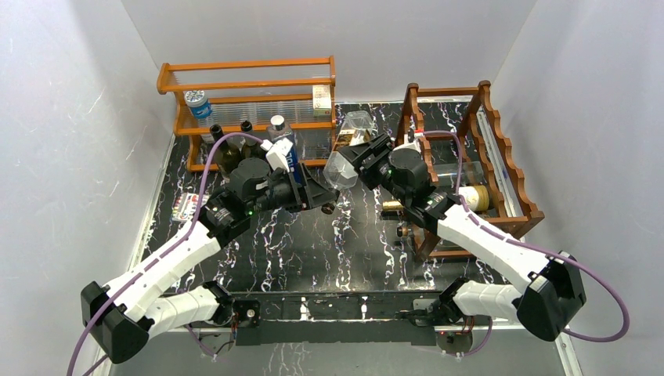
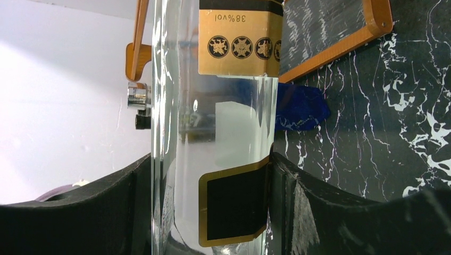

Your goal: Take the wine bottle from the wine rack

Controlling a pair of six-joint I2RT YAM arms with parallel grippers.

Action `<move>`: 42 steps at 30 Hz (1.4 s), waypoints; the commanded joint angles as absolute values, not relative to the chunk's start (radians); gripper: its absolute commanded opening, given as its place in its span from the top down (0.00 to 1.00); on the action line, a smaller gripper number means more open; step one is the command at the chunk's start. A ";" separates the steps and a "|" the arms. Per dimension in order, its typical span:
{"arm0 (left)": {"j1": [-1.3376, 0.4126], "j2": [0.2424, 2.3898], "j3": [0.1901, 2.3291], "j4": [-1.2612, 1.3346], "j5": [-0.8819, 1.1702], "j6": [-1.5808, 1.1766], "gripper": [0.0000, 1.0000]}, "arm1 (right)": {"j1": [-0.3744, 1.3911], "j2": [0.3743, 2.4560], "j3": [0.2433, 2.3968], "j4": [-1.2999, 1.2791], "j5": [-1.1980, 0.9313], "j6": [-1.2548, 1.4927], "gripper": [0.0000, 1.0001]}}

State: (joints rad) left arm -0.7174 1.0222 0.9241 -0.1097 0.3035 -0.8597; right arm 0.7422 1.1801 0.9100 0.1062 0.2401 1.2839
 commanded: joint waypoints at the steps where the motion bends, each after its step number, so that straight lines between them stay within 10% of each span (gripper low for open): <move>1: -0.719 1.013 0.923 -0.135 0.248 -0.844 0.43 | 0.754 1.095 0.931 0.316 0.239 1.317 1.00; 11: -0.723 1.076 0.938 -0.114 0.322 -0.859 0.41 | 0.780 1.087 0.909 0.310 0.240 1.328 1.00; 12: -0.725 1.083 0.941 -0.115 0.331 -0.858 0.41 | 0.784 1.088 0.905 0.309 0.239 1.332 0.77; 13: -0.727 1.086 0.942 -0.115 0.333 -0.856 0.43 | 0.787 1.089 0.900 0.309 0.240 1.334 1.00; 21: -0.731 1.045 0.897 -0.131 0.330 -0.879 0.71 | 0.796 1.087 0.889 0.192 0.262 1.305 1.00; 27: -0.732 1.006 0.804 -0.113 0.343 -0.921 1.00 | 0.802 1.094 0.833 0.152 0.251 1.321 0.61; 42: -0.732 0.896 0.641 -0.079 0.308 -1.058 1.00 | 0.812 1.185 0.760 0.153 0.207 1.328 0.35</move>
